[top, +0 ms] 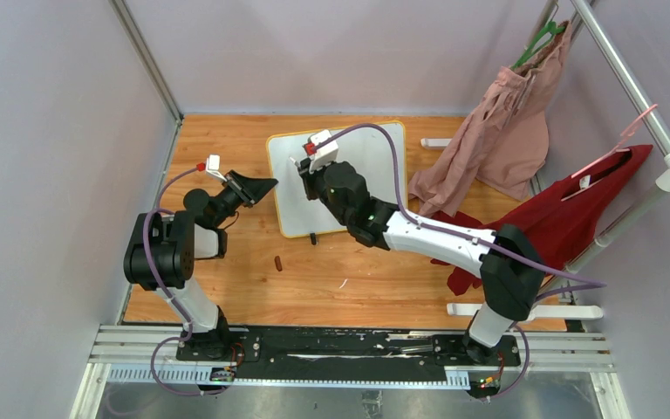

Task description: Write a sentence on the whiteboard

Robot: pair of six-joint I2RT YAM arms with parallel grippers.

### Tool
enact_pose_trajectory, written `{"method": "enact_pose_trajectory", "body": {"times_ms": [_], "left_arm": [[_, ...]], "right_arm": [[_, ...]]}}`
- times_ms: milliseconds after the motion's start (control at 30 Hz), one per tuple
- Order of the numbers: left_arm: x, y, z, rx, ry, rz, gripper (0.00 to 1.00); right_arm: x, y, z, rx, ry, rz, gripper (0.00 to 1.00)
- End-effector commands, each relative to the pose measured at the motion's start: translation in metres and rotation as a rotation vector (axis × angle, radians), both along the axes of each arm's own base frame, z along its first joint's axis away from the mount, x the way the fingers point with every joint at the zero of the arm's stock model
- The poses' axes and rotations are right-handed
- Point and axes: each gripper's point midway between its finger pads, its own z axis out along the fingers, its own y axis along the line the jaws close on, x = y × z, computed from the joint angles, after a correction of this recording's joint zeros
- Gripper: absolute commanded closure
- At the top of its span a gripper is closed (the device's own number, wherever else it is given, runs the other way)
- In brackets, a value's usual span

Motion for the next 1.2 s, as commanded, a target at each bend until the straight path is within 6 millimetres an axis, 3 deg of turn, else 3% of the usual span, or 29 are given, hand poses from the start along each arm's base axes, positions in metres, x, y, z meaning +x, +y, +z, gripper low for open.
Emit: {"method": "enact_pose_trajectory", "body": {"times_ms": [0,367,1167], "left_arm": [[-0.001,-0.002,-0.001,0.015,-0.006,0.009,1.00],[-0.002,-0.002,0.001,0.015,-0.015,0.007,1.00],[-0.005,-0.006,0.007,0.013,-0.038,-0.007,1.00]], "right_arm": [[0.003,0.010,0.017,0.060,-0.017,-0.011,1.00],[0.012,0.013,0.008,0.061,0.012,-0.031,1.00],[0.023,0.000,-0.027,0.004,0.080,-0.075,1.00]]}}
